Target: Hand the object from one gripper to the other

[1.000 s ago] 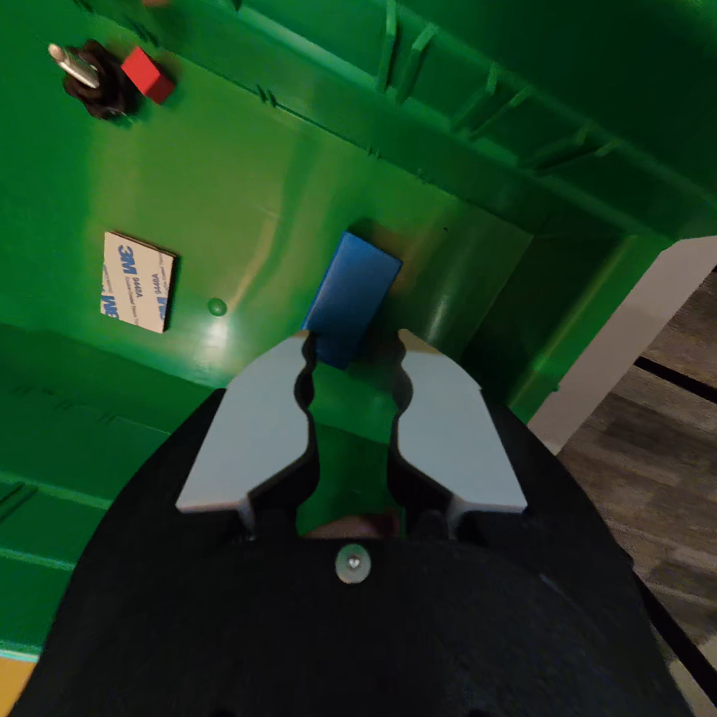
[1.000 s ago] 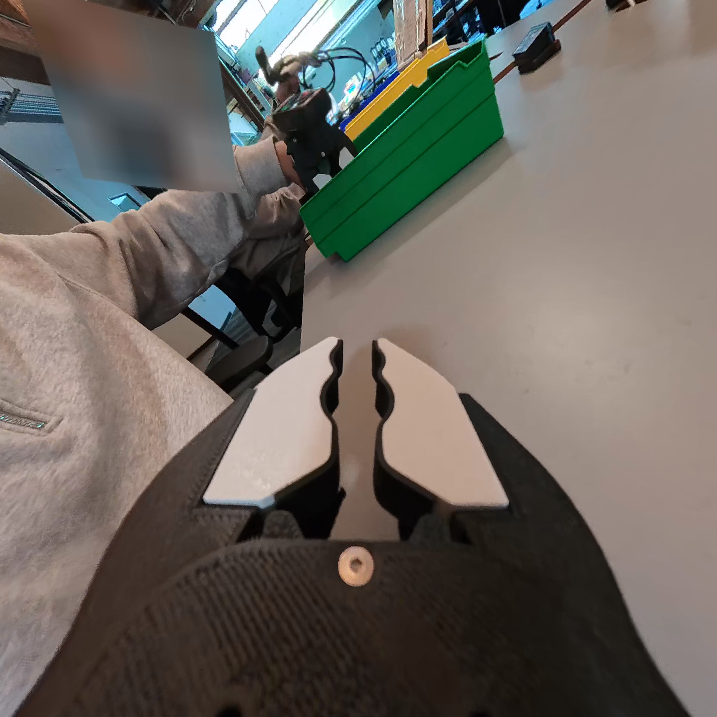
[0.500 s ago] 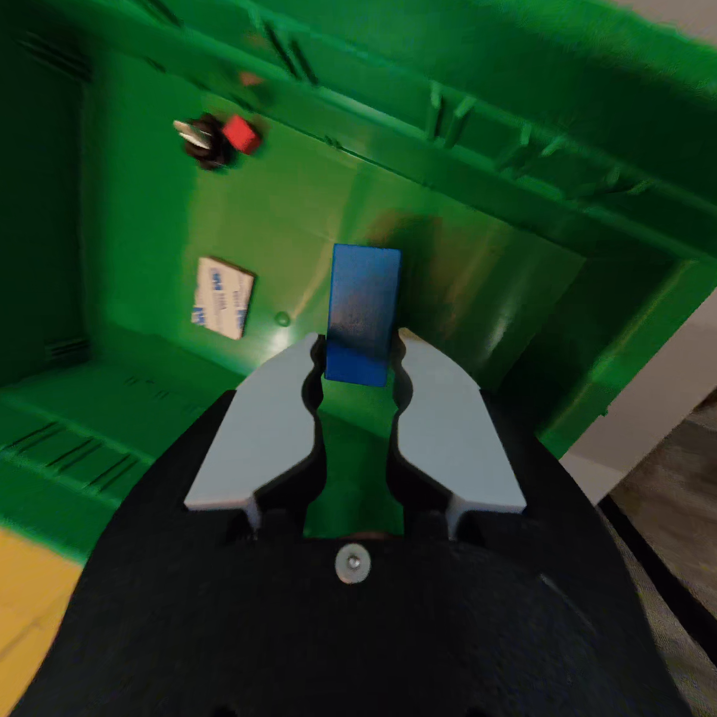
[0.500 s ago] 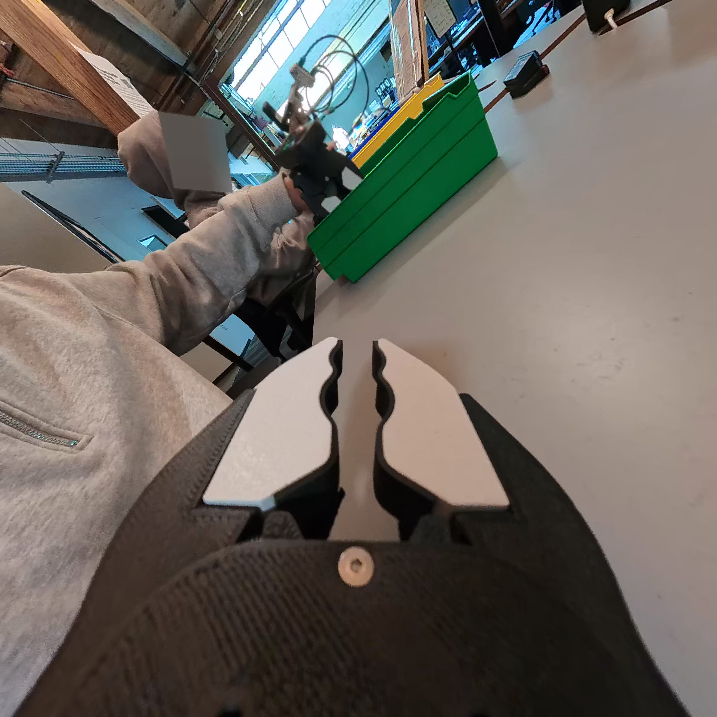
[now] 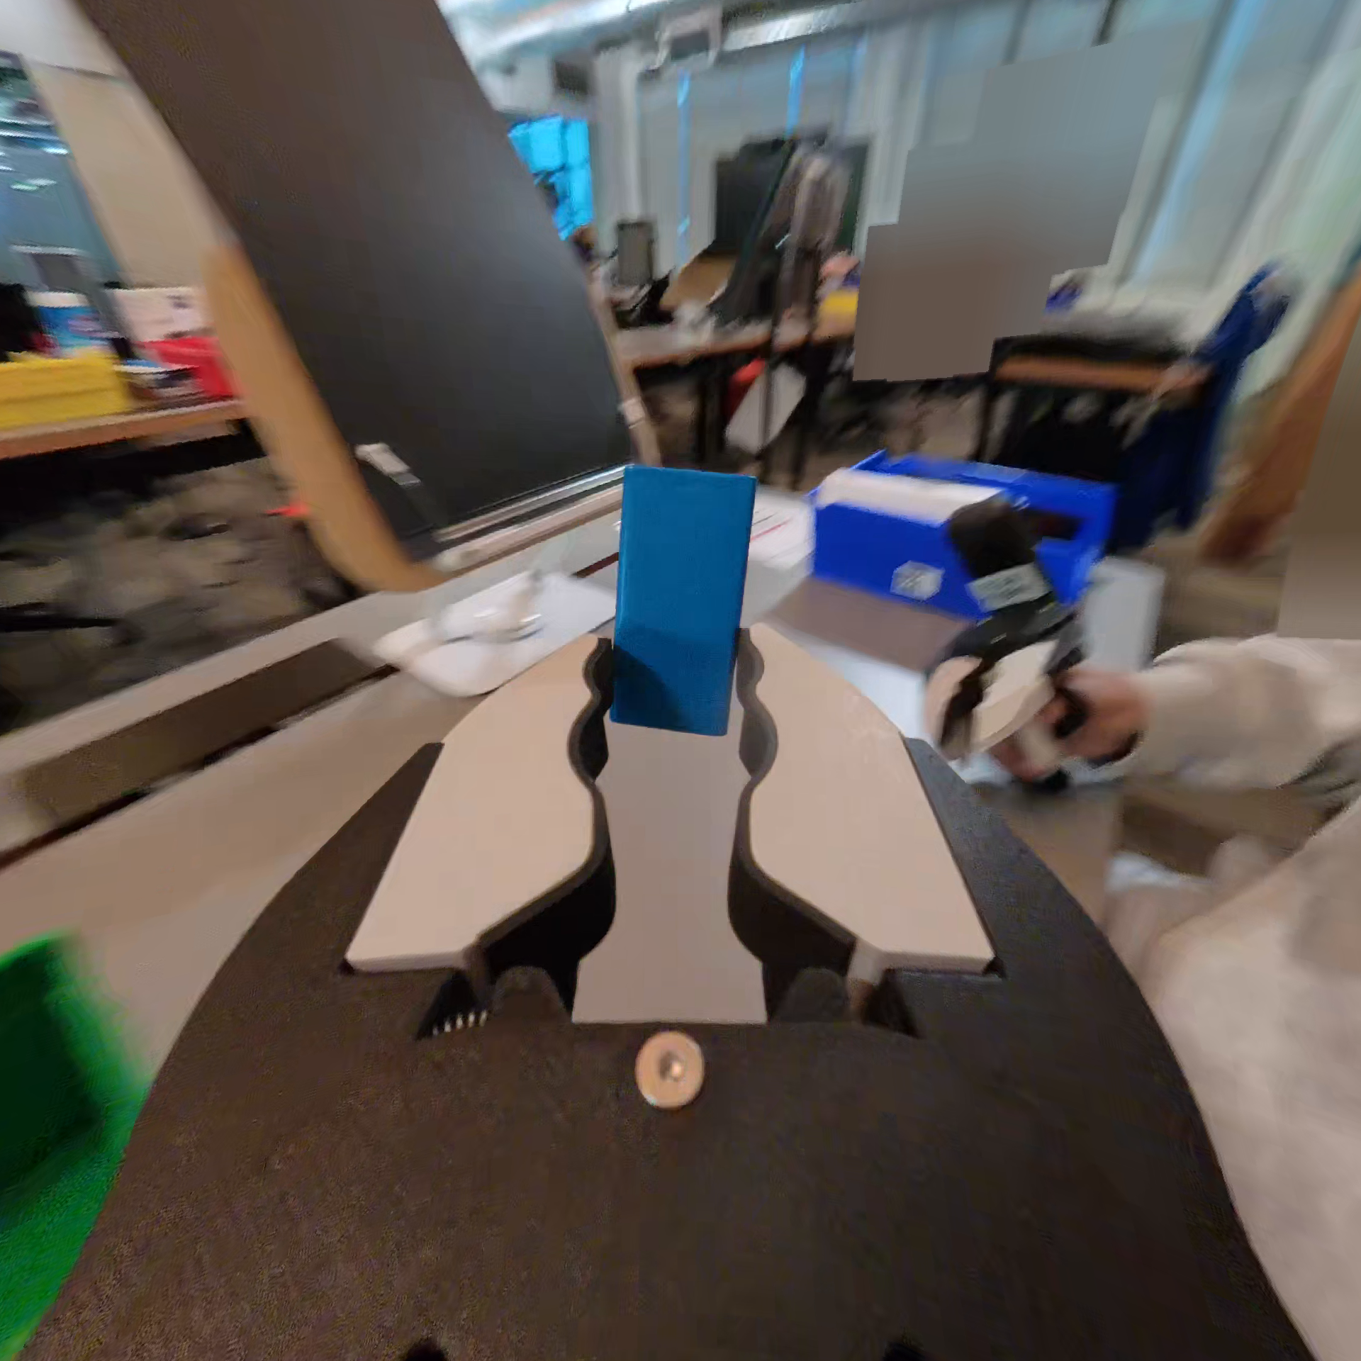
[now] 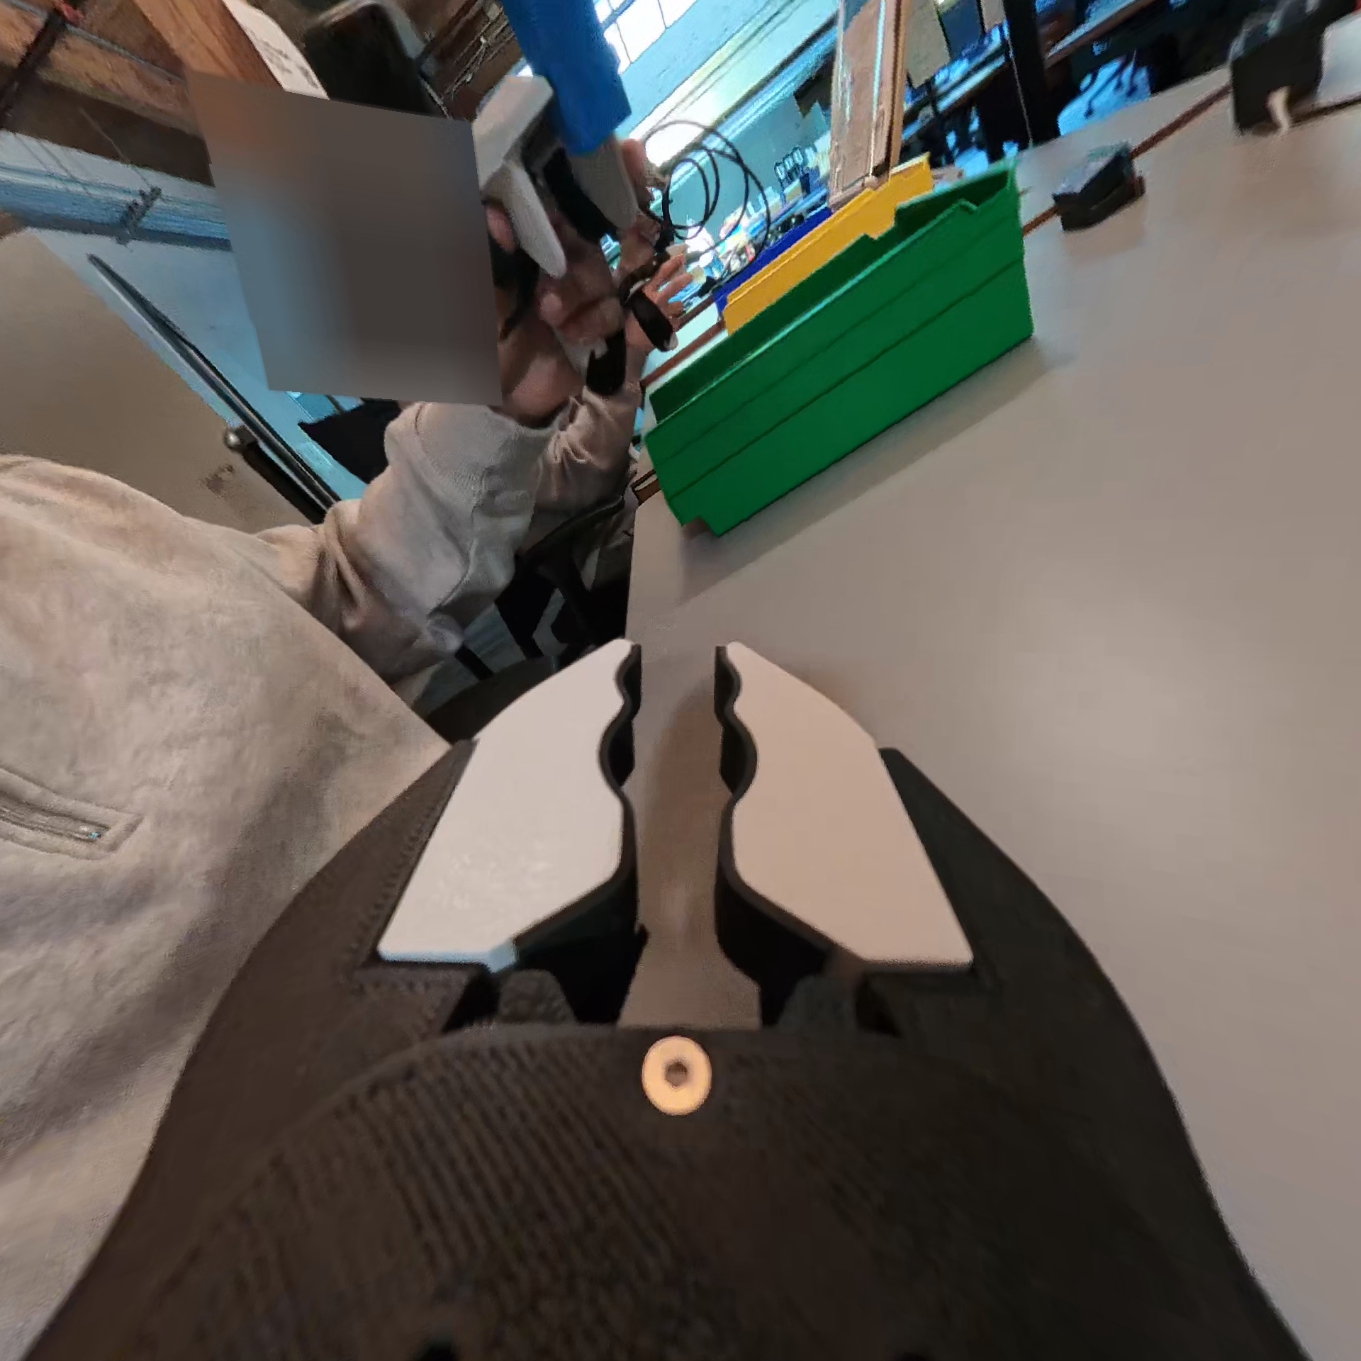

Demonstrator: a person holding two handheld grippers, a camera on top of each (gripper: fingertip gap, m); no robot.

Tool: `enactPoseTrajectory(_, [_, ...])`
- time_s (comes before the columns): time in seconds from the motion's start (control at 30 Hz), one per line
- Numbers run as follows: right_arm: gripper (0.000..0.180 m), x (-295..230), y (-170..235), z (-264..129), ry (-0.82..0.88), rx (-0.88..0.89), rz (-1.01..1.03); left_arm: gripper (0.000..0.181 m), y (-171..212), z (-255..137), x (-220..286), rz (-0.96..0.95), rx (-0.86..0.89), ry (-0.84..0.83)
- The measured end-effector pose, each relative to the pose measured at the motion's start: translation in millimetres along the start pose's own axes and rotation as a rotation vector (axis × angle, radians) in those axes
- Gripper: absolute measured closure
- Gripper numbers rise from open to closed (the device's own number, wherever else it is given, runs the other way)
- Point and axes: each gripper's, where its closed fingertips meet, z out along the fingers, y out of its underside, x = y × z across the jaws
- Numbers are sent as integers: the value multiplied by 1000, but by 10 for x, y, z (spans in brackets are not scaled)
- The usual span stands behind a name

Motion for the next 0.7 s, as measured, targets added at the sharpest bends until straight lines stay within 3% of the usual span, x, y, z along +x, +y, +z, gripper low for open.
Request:
enactPoseTrajectory(0.17, [156,-161,-212,-173,62,78,-254,147,405,771,891,-246,107,217])
enactPoseTrajectory(0.33, [152,-160,-477,-457,109,242,-358,147,819,1179,1499,-457,151,381])
enactPoseTrajectory(0.5, [139,-236,-459,-544,59,283,-276,147,1126,1321,1741,-402,49,437])
enactPoseTrajectory(0.7, [137,-271,-338,-642,174,249,-365,147,1166,1488,1928,-374,17,562])
